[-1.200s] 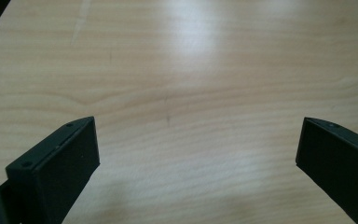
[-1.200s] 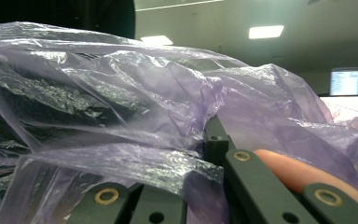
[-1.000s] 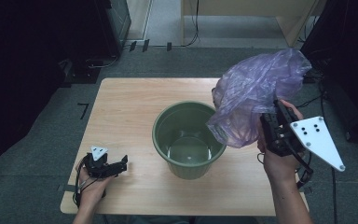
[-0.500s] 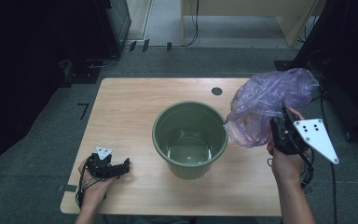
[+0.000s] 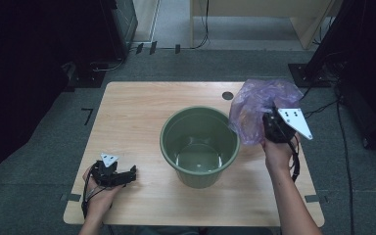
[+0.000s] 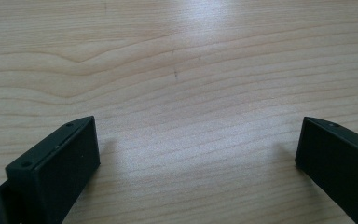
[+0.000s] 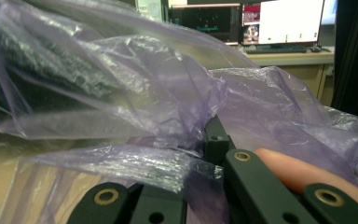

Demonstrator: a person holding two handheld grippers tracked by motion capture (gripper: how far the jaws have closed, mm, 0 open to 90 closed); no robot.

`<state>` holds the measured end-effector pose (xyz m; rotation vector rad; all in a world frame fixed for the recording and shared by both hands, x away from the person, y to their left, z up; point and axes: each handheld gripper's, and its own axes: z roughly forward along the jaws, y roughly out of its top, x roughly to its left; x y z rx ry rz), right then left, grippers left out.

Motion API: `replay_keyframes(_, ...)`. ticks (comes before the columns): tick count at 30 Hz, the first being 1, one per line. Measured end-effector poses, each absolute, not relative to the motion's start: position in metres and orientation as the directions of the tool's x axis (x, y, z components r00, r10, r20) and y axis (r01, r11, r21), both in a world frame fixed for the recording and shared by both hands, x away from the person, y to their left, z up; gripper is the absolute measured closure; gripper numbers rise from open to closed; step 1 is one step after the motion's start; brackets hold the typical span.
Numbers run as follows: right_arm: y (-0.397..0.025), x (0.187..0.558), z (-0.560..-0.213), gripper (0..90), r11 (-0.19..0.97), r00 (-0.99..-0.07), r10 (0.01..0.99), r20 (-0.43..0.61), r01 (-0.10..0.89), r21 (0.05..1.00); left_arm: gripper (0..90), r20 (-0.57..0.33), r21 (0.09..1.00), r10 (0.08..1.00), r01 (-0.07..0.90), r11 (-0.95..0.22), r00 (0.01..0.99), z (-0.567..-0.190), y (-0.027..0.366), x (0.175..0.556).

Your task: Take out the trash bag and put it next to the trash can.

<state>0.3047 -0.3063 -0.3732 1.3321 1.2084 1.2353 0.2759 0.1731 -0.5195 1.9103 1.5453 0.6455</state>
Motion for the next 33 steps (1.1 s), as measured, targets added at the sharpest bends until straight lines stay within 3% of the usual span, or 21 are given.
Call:
replay_keyframes(6, -0.288, 0.337, -0.381, 90.0, -0.053, 0.068, 0.997, 0.049, 0.067, 0.996, 0.0, 0.005, 0.707, 0.978, 0.691, -0.149, 0.207, -0.520, 0.173, 0.276)
replay_keyframes(12, -0.278, 0.363, -0.395, 88.6, -0.159, 0.160, 0.977, 0.140, 0.111, 0.981, 0.0, 0.005, 0.708, 0.978, 0.691, -0.149, 0.207, -0.520, 0.173, 0.276)
replay_keyframes(14, -0.275, 0.369, -0.401, 87.1, -0.191, 0.131, 0.976, 0.173, 0.138, 0.972, 0.0, 0.004, 0.708, 0.978, 0.691, -0.149, 0.207, -0.519, 0.173, 0.276)
replay_keyframes(17, -0.272, 0.371, -0.410, 84.5, -0.220, 0.016, 0.975, 0.221, 0.170, 0.960, 0.0, 0.004, 0.708, 0.978, 0.690, -0.149, 0.207, -0.520, 0.173, 0.276)
replay_keyframes(20, -0.273, 0.365, -0.423, 79.7, -0.188, -0.123, 0.969, 0.216, 0.207, 0.960, 0.0, 0.004, 0.708, 0.978, 0.690, -0.150, 0.208, -0.520, 0.173, 0.276)
replay_keyframes(21, -0.273, 0.365, -0.423, 79.7, -0.188, -0.123, 0.969, 0.216, 0.207, 0.960, 0.0, 0.004, 0.708, 0.978, 0.690, -0.149, 0.208, -0.520, 0.173, 0.276)
replay_keyframes(26, -0.290, 0.354, -0.437, 66.8, -0.150, -0.213, 0.955, 0.206, 0.250, 0.956, 0.0, 0.005, 0.708, 0.978, 0.690, -0.151, 0.209, -0.520, 0.173, 0.276)
replay_keyframes(33, -0.314, 0.331, -0.442, 28.0, -0.092, -0.263, 0.951, 0.163, 0.261, 0.961, 0.0, 0.005, 0.707, 0.978, 0.690, -0.151, 0.210, -0.520, 0.173, 0.276)
